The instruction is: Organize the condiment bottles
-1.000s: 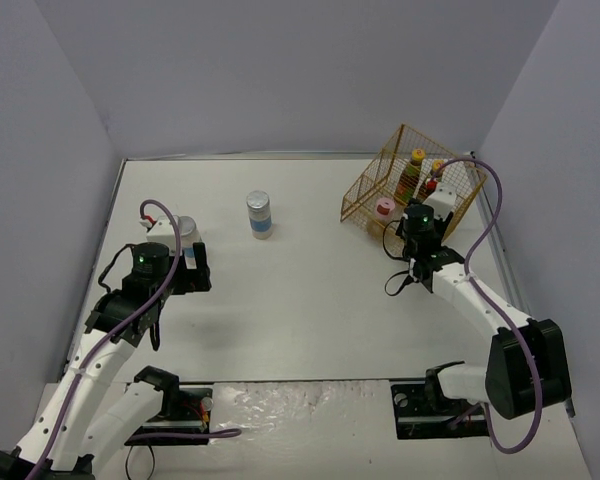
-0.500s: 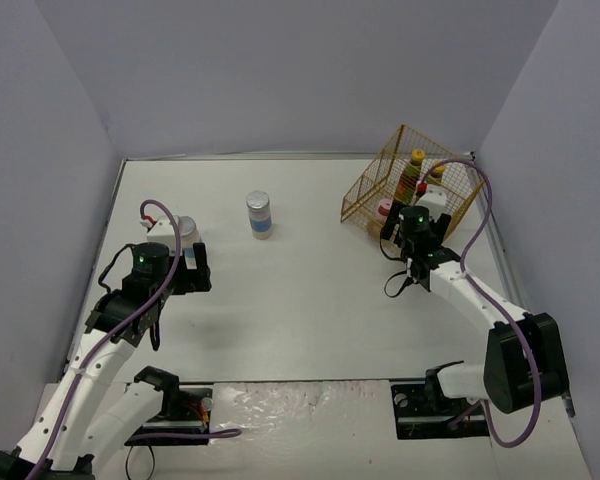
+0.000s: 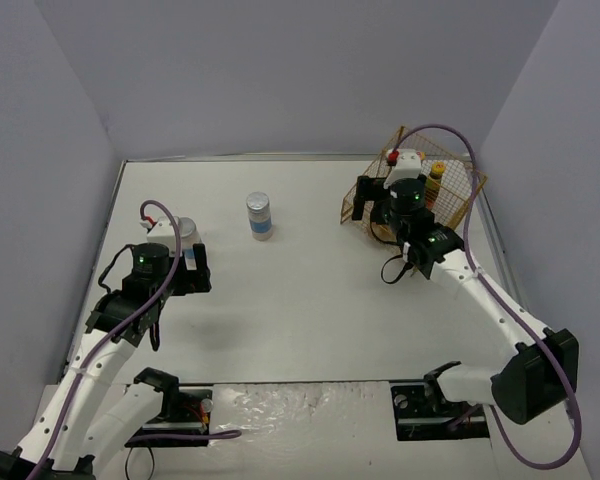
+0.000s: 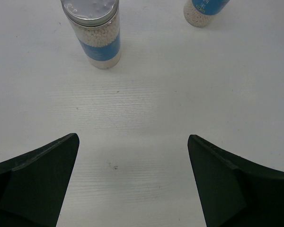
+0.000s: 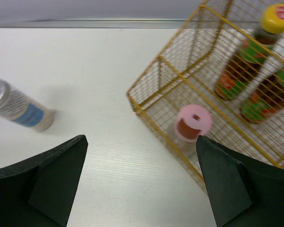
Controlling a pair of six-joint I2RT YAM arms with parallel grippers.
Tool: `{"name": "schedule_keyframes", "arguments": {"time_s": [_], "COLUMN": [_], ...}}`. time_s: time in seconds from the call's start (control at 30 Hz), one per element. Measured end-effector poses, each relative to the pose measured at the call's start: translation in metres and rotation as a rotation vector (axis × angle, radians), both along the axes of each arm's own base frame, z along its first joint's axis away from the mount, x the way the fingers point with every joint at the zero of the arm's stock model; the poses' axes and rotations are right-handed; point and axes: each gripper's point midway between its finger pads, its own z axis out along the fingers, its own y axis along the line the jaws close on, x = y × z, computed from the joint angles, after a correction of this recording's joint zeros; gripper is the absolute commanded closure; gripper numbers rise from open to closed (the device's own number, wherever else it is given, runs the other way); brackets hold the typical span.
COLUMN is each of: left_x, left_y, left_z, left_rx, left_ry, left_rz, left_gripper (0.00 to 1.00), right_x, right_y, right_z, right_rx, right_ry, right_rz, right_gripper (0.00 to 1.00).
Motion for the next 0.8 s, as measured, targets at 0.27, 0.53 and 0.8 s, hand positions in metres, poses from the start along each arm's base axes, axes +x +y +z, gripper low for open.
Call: {"name": "schedule_keyframes", "arguments": {"time_s": [0.27, 0.53, 0.8], "left_x": [0.001, 0.002, 0.003], "left_y": [0.002, 0.004, 0.007], "left_z": [0.001, 0.002, 0.002], "left_rx": [-0.005, -0.007, -0.007], "left_ry": [-0.004, -0.010, -0.009], "left_rz": [0.007, 0.018, 0.029], "left_gripper": [0.03, 0.03, 0.03], "right_x": [0.008, 0.027, 0.051], "right_y": [0.106, 0.197, 0.258], "right_z": [-0.021, -0.062, -0.078], "right_rx": [-0.053, -0.101, -0.107], "right_ry": [0.050, 0.062, 0.002], "right_rz": [0.351, 0.573, 0.654], "right_gripper": [0.00, 0.00, 0.00]}}
